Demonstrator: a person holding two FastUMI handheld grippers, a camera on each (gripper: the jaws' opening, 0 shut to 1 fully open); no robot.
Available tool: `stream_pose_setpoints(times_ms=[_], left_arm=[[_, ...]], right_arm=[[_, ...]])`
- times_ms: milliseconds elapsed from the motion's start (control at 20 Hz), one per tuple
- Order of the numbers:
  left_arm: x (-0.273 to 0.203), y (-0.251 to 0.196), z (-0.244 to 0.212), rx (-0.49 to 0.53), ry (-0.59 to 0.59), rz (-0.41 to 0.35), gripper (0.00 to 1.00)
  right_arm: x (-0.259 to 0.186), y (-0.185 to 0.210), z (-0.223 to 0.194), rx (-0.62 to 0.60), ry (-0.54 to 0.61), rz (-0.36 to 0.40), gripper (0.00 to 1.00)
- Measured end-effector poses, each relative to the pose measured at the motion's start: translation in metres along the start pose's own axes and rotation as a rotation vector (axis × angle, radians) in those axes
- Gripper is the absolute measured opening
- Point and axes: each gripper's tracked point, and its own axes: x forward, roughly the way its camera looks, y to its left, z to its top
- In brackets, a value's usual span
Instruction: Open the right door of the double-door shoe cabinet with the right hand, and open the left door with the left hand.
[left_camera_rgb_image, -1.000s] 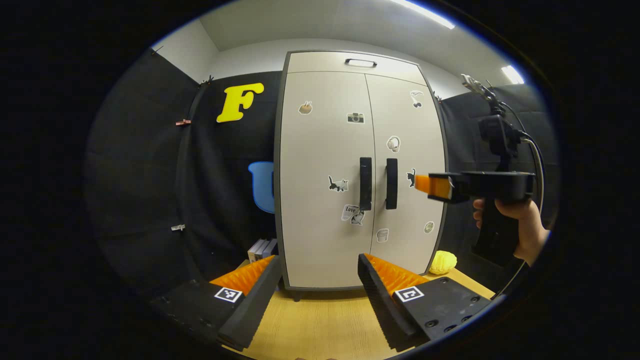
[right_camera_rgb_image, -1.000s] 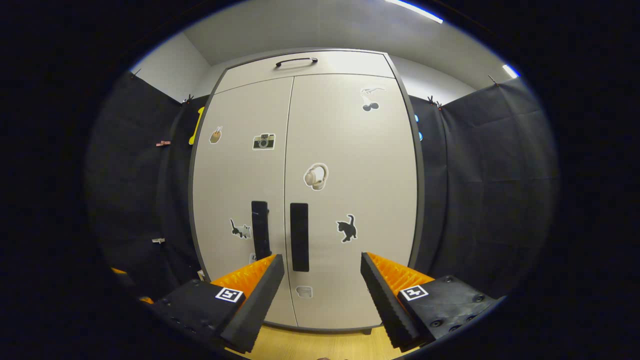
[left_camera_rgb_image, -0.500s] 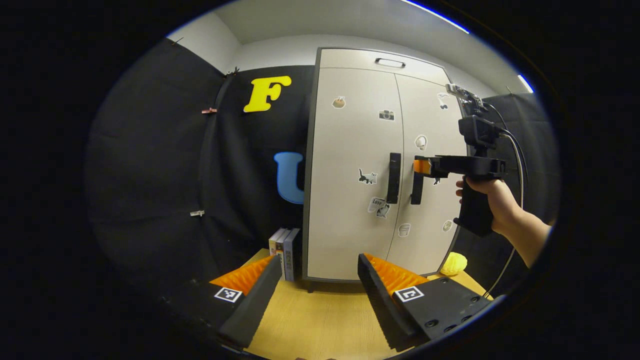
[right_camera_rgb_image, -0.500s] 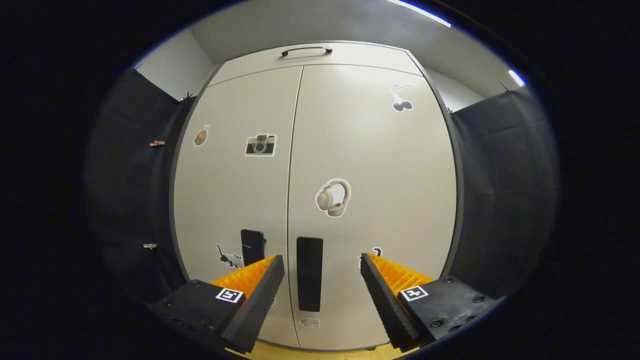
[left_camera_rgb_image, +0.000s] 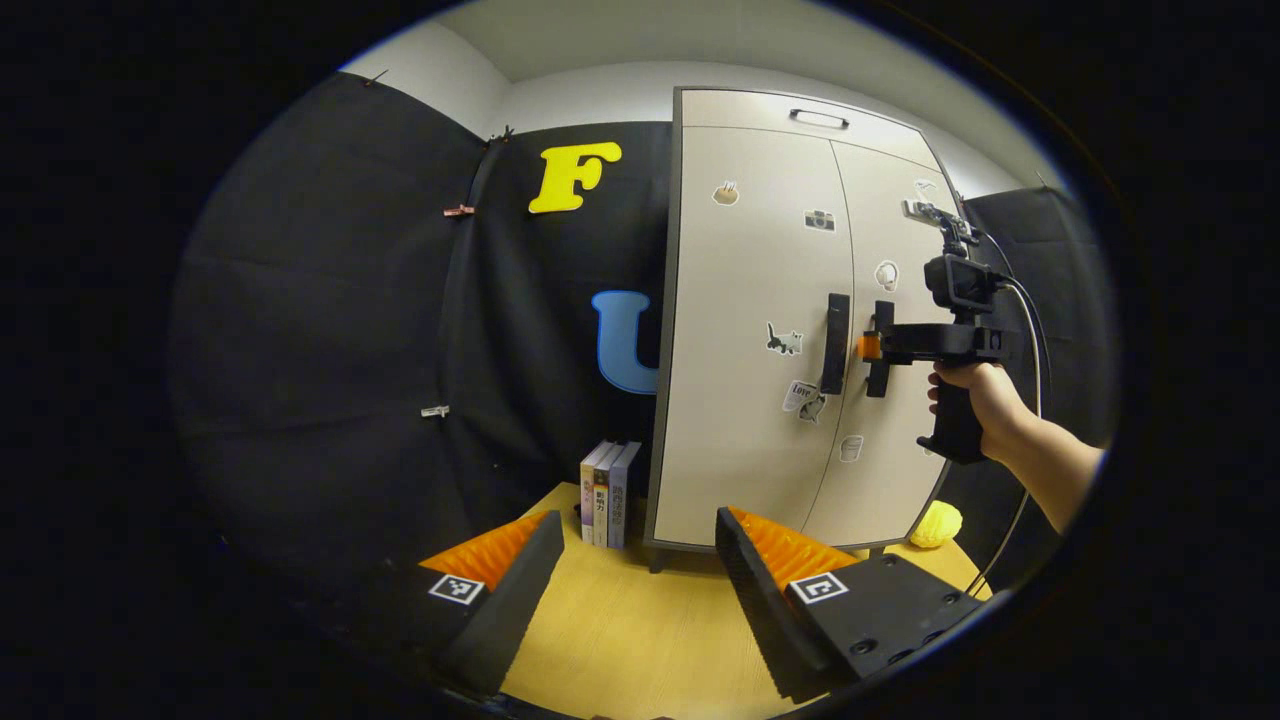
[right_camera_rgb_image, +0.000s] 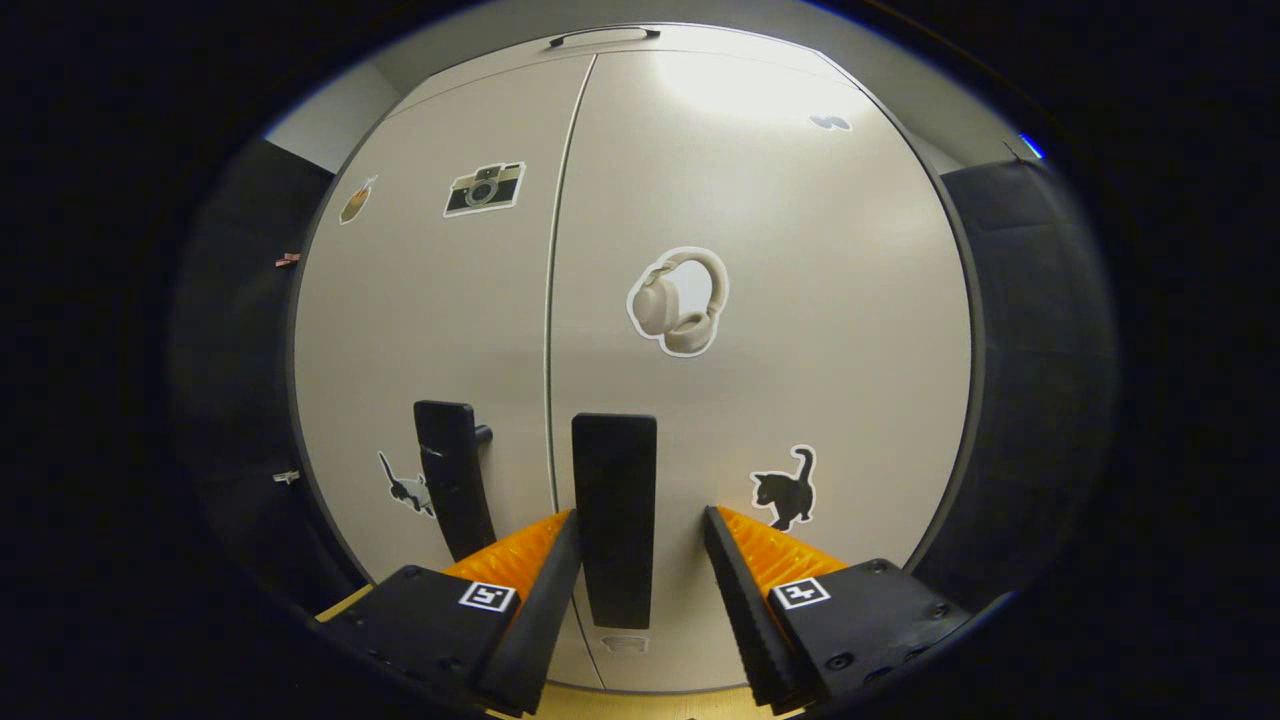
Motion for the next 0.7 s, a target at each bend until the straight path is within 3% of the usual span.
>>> stream_pose_setpoints(times_ms=[100,200,400,700], left_arm=[[-0.001,0.003,-0.001,-0.001,0.002,0.008,0.95],[-0.002,0.006,-0.001,0.004,-0.001,0.013,0.95],[-0.008,0.010,0.003,0.012,-0.020,0.023,0.95],[-0.016,0.015,0.002,0.010,-0.026,0.011,0.95]], right_arm=[[0.000,0.008,-0.002,0.003,0.002,0.029,0.63],[0.000,0.009,-0.003,0.034,0.007,0.022,0.43],[0.001,0.008,-0.004,0.089,0.024,0.025,0.36],[-0.002,0.009,-0.005,0.110,0.062,0.046,0.17]])
